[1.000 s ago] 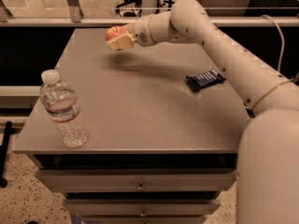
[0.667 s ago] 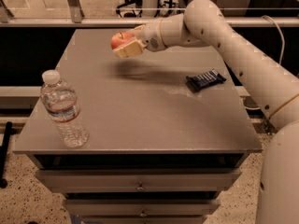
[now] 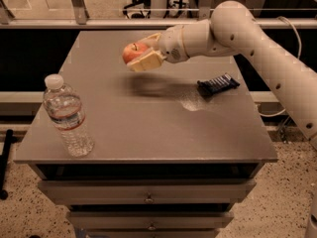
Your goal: Move apple near water bottle
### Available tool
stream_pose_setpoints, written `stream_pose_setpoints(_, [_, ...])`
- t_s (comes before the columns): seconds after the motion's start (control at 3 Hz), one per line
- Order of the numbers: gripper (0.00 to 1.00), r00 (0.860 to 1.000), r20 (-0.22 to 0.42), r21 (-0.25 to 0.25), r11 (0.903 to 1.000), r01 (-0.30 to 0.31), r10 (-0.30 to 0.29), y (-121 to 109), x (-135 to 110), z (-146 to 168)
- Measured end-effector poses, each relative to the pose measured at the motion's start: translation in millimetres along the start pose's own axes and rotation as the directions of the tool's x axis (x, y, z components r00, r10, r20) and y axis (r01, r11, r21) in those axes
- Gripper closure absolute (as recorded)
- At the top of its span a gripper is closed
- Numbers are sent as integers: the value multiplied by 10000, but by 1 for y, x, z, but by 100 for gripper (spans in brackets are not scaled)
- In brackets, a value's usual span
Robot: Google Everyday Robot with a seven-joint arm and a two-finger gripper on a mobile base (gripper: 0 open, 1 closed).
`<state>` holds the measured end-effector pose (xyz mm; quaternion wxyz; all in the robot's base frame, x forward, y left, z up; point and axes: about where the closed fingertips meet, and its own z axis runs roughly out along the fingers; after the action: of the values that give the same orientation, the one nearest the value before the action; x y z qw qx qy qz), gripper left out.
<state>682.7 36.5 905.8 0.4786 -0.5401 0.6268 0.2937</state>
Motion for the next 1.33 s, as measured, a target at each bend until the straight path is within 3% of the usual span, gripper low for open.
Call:
stream_pose_setpoints(0.33, [100,10000,38,-216,9997,-79,80,0,0,6])
stream_pose_setpoints(0.67, [100,9999,-60,-1087,9939,-165,160,15,1,16])
stream_pose_setpoints(1.0, [100,9994,-252,-2358,9714,-290,237,55,1,16])
stream_pose_setpoints(1.33, [100,9988,-370,-3204,9464,-416,314,99,-1,8])
